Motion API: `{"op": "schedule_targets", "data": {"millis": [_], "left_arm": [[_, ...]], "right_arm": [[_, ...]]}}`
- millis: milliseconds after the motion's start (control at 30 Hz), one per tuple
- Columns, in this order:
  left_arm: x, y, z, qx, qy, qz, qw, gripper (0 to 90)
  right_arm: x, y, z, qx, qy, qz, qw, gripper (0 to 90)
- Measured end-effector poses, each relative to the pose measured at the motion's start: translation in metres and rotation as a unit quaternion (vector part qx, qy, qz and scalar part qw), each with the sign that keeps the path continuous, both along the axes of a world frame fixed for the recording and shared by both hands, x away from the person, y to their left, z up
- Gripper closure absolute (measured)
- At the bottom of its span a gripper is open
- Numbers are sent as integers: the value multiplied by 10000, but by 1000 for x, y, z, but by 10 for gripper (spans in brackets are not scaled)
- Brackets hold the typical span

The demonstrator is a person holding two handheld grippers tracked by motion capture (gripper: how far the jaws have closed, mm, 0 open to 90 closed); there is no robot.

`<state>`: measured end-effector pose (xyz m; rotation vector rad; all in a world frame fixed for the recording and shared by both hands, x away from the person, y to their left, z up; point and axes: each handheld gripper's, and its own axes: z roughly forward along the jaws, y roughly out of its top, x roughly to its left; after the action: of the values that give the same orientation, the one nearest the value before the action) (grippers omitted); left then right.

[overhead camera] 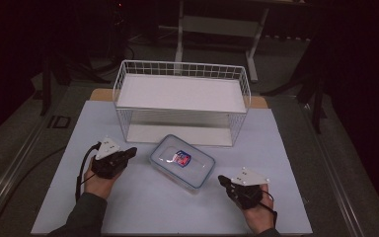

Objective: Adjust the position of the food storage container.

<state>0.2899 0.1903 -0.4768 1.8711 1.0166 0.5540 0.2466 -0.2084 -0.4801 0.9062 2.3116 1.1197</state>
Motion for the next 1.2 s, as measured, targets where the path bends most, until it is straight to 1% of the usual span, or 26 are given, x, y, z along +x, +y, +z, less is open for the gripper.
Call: {"op": "schedule_targets", "data": {"millis": [67,167,233,367,433,633,700,767,800,833,867,900,1033,1100,1200], "left_arm": [[5,-4,-3,76,59,24,10000,895],[13,-10,-8,143,140,64,9998,895],[17,-13,-11,183,201,55,9996,895],[23,-20,-20,301,302,18,9991,895],[24,-22,-23,280,338,0,9990,895],[24,-26,-25,256,306,-52,9992,893],[25,-27,-26,197,327,-91,9992,893],[25,-29,-27,128,367,-186,9991,893],[24,-31,-27,206,340,-144,9991,895],[24,-31,-27,202,355,-134,9991,896],[24,-31,-27,154,388,-136,9990,897],[24,-30,-27,132,414,-154,9989,897],[20,-30,-27,117,385,-126,9991,899],[18,-29,-27,92,405,-132,9991,900],[15,-28,-27,53,427,-192,9989,900]], "right_arm": [[4,5,-3,-20,78,58,10000,895],[8,13,-10,-171,186,132,9996,895],[11,17,-13,-264,211,135,9993,895],[16,19,-15,-248,293,104,9992,896],[18,19,-15,-216,316,108,9992,897],[18,19,-15,-185,343,173,9991,897],[17,19,-14,-161,363,197,9990,897],[17,19,-14,-175,348,212,9990,897],[17,19,-14,-171,353,210,9990,897],[17,19,-14,-162,363,211,9990,897],[18,19,-14,-158,368,217,9990,897],[18,19,-14,-160,370,224,9989,897],[18,19,-13,-194,346,248,9989,898],[20,19,-13,-232,336,254,9988,898],[21,18,-13,-275,319,234,9988,898]]}}
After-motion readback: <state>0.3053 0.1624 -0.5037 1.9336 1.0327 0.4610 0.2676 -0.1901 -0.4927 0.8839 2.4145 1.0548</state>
